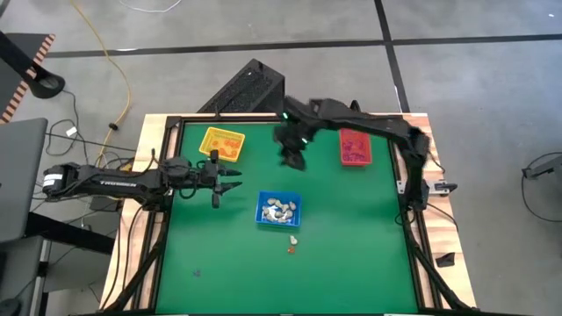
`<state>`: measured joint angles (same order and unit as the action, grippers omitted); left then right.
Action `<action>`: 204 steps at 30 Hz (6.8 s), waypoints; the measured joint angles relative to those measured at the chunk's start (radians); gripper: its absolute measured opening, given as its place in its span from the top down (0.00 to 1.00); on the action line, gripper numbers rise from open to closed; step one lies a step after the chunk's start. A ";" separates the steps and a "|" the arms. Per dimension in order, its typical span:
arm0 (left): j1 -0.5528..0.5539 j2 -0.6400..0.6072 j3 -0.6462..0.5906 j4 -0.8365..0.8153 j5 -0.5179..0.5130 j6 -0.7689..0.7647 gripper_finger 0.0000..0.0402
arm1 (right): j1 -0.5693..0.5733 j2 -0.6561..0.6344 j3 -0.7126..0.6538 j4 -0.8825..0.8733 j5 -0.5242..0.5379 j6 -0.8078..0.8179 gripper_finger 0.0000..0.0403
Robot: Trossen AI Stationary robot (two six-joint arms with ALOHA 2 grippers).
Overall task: Sort Halloween decoration
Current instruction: Put the purple witch hat toy into the red bin, then put the orange pumpkin toy into the yellow bin
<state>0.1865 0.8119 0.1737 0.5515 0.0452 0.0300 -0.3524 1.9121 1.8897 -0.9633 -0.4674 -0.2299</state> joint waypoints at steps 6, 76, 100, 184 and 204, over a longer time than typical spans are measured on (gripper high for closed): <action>-0.038 0.255 0.139 0.049 -0.007 0.047 0.66 | 0.125 -0.310 -0.395 0.051 0.078 0.051 0.49; -0.594 0.415 0.520 -0.989 0.105 -0.511 0.66 | 0.736 -0.084 -1.068 1.494 0.315 0.173 0.49; -1.198 0.416 0.490 -0.997 -0.200 -0.967 0.66 | 0.806 -0.047 -0.958 1.434 0.626 0.132 0.49; 0.162 1.783 1.905 -0.108 0.178 -0.291 0.97 | 1.319 -0.406 -1.061 -0.007 1.381 1.741 0.58; 0.281 1.465 1.920 -0.979 0.524 -0.101 0.69 | 1.294 -0.406 -1.061 0.236 1.379 1.555 0.58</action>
<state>0.4673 2.2769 2.0933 -0.4275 0.5689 -0.0713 0.9413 1.5063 0.8291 -0.7269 0.9119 1.3247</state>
